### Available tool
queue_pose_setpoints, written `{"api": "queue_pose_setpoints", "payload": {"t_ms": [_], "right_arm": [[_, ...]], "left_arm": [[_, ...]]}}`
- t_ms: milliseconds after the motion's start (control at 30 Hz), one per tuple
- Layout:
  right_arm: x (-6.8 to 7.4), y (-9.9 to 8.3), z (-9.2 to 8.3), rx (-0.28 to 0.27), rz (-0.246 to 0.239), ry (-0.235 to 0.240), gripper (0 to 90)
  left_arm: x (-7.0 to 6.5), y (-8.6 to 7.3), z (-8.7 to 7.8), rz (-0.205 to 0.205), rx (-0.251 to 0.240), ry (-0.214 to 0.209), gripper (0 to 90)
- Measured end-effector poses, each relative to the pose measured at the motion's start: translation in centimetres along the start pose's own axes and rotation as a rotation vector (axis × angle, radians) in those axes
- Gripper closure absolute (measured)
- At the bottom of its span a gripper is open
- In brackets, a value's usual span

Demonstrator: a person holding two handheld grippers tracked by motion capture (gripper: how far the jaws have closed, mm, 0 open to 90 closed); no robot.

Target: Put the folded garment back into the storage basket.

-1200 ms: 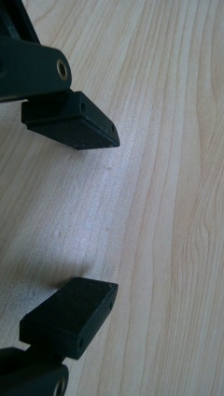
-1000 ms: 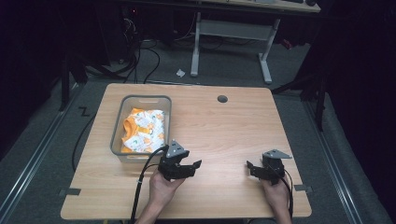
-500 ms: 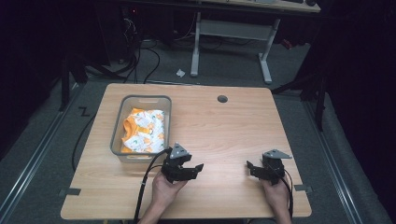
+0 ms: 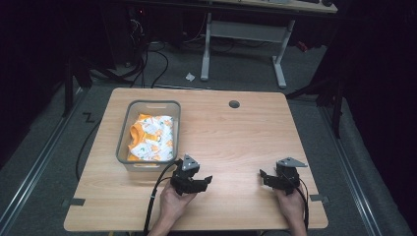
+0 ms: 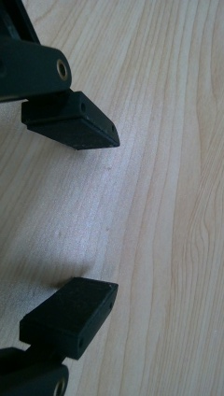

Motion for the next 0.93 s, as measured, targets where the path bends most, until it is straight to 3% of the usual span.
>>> {"api": "queue_pose_setpoints", "payload": {"t_ms": [500,633,667,733,933], "right_arm": [[0.0,0.0,0.0,0.0,-0.001,0.002,25.3],[0.0,0.0,0.0,0.0,-0.001,0.002,25.3],[0.0,0.0,0.0,0.0,-0.001,0.002,25.3],[0.0,0.0,0.0,0.0,-0.001,0.002,25.3],[0.0,0.0,0.0,0.0,-0.001,0.002,25.3]], "left_arm": [[0.9,-1.5,1.6,0.018,0.069,0.093,37.6],[0.9,-1.8,1.7,0.057,0.058,0.149,37.2],[0.9,-1.9,1.8,0.082,0.056,0.172,37.0],[1.1,-2.2,2.1,0.093,0.019,0.167,32.6],[1.3,-2.1,2.2,0.074,0.012,0.185,29.1]]}}
Point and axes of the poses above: each handheld gripper's, and its own axes: z roughly forward along the jaws, y roughly out of its top, x roughly to its left, the point moved 1 cm from there along z, roughly forward along the jaws, and after that the axes turned 3 degrees about -z, right-handed, at the moved point
